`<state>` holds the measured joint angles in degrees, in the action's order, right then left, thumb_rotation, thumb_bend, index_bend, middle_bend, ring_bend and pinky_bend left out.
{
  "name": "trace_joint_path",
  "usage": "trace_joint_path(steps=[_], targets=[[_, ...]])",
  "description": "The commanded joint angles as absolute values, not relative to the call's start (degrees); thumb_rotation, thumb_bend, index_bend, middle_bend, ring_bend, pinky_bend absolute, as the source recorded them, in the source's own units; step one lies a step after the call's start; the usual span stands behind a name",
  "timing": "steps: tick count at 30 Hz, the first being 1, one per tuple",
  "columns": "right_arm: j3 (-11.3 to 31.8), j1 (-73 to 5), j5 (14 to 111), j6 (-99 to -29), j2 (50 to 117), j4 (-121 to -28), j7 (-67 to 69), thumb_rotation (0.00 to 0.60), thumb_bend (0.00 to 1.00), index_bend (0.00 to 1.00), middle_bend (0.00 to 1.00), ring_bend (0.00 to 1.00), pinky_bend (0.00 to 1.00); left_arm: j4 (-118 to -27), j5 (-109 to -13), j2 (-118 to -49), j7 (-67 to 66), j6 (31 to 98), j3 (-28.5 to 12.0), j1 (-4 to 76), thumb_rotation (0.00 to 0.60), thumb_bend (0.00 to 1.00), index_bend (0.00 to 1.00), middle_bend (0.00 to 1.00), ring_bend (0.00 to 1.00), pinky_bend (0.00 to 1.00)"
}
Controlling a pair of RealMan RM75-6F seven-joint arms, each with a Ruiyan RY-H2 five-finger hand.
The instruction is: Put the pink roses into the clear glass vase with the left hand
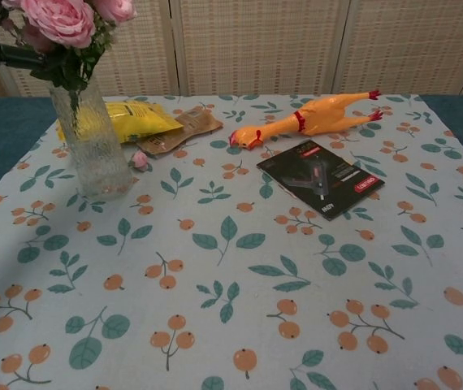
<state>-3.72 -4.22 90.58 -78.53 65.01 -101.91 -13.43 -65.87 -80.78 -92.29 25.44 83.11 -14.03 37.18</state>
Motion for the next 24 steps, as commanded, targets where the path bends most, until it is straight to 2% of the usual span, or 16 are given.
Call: trace_joint_path(steps=[1,10,19,24], targets=[[-3.82,-4.19,90.82,-78.62,64.95,-101.9,-13.33,0.6,0.16,0.0,0.0,0.0,0.0,-66.48,-80.17,-92.06,24.68,82.16,-13.53,36.36,0.6,0.37,0.0,0.0,0.0,0.01],[-4.1,-4.09,91.9,-79.1,64.71,-101.76,-12.6,0.6,0.16,0.0,0.0,0.0,0.0,-69.86,-81.08,-89.42,22.61,83.07,-12.83,33.75,0.6,0.35,0.0,0.0,0.0,0.01],[-4.45,-4.09,92.7,-79.04,64.91,-101.66,-12.85,0.6,0.16,0.0,0.0,0.0,0.0,-76.7,-82.99,-84.21,21.3,86.3,-10.76,28.87,0.6,0.35,0.0,0.0,0.0,0.01],[-4.7,-4.02,93.05,-79.0,65.03,-101.72,-13.43,0.6,0.16,0.0,0.0,0.0,0.0,-79.96,-84.59,-81.16,18.85,88.02,-8.22,25.6,0.6,0.34,0.0,0.0,0.0,0.02]])
